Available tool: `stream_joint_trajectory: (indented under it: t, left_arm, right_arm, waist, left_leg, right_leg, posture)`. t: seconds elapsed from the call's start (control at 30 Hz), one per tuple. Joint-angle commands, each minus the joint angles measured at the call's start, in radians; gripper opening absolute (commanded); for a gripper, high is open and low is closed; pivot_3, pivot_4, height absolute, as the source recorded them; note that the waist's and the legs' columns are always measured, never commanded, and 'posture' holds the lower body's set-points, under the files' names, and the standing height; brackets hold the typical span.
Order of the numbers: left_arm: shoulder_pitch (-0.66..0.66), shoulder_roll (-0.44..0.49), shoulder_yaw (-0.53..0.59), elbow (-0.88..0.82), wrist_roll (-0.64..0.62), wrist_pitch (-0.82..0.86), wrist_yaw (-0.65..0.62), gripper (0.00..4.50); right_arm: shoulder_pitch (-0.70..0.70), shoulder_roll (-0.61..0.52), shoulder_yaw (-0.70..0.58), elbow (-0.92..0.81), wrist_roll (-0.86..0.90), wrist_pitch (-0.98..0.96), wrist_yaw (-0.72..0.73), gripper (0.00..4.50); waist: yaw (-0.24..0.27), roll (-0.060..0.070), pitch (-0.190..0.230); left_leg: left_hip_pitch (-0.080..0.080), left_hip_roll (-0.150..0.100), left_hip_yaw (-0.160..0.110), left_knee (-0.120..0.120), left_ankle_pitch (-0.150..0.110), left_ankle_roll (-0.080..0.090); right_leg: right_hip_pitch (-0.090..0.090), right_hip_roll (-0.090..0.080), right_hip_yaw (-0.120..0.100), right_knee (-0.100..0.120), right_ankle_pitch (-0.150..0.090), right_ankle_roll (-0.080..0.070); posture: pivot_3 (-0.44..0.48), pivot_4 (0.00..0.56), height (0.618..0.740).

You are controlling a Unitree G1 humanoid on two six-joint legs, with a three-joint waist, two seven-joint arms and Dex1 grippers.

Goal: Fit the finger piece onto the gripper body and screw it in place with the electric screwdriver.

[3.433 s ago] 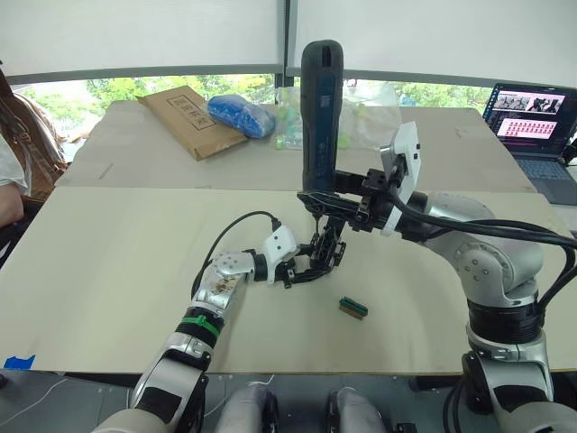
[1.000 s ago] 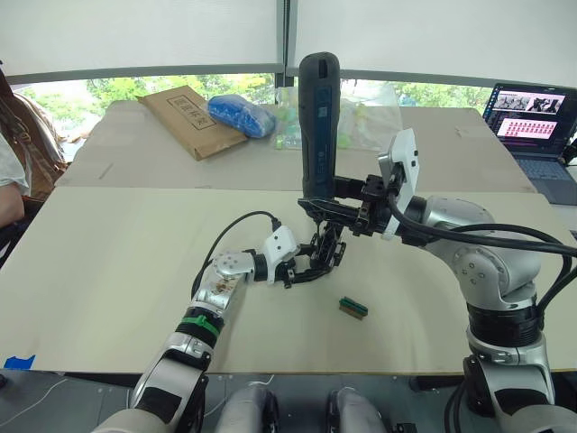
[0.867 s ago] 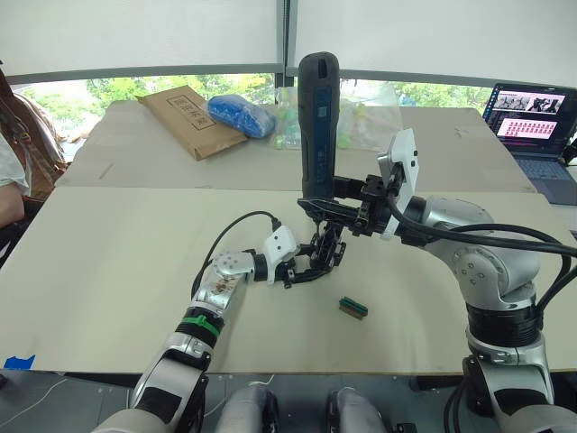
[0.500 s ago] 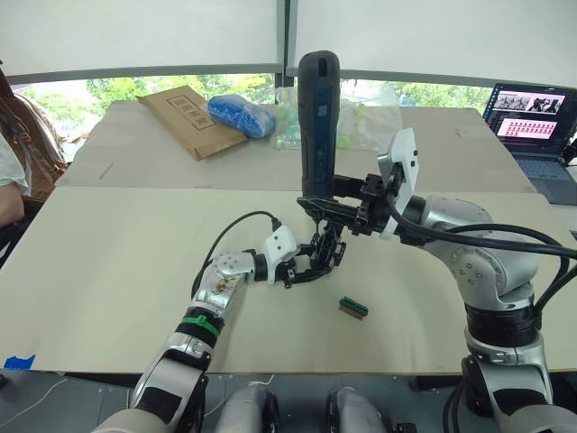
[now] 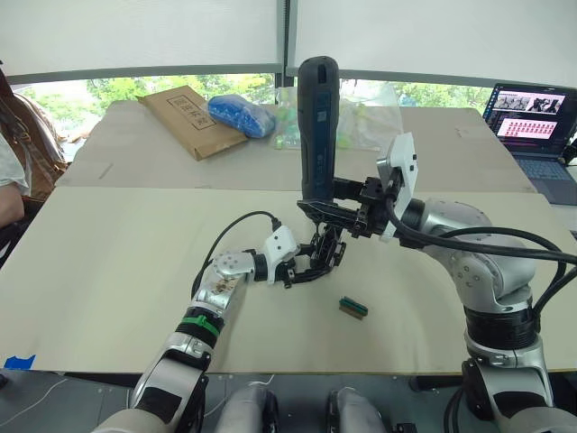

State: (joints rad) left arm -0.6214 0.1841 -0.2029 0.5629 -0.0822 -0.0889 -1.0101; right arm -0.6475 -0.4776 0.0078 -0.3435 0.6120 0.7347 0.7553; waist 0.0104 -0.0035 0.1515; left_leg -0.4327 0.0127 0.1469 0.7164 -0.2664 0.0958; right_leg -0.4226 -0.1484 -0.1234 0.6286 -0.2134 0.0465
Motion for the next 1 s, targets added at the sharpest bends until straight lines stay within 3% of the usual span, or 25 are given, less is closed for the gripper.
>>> stream_joint_trajectory:
  t: [0.03,1.0]
  left_arm:
    - [-0.015,-0.005,-0.005,-0.021,-0.001,-0.013,0.005,2.30]
    - [-0.014,-0.001,-0.005,-0.025,0.000,-0.016,0.004,2.30]
  right_arm:
    - [-0.008,0.009,-0.029,-0.042,0.021,-0.046,0.001,1.93]
    - [0.029,0.054,-0.028,-0.025,0.011,-0.110,-0.004,1.93]
  waist:
    - [0.000,0.000,0.000]
    - [0.000,0.000,0.000]
  left_leg:
    - [0.000,0.000,0.000,0.000,0.000,0.000]
    - [0.000,0.000,0.000,0.000,0.000,0.000]
  right_leg:
    - [0.000,0.000,0.000,0.000,0.000,0.000]
    - [0.000,0.000,0.000,0.000,0.000,0.000]
  posture:
    - [0.000,0.150,0.732]
    - [0.000,0.150,0.732]
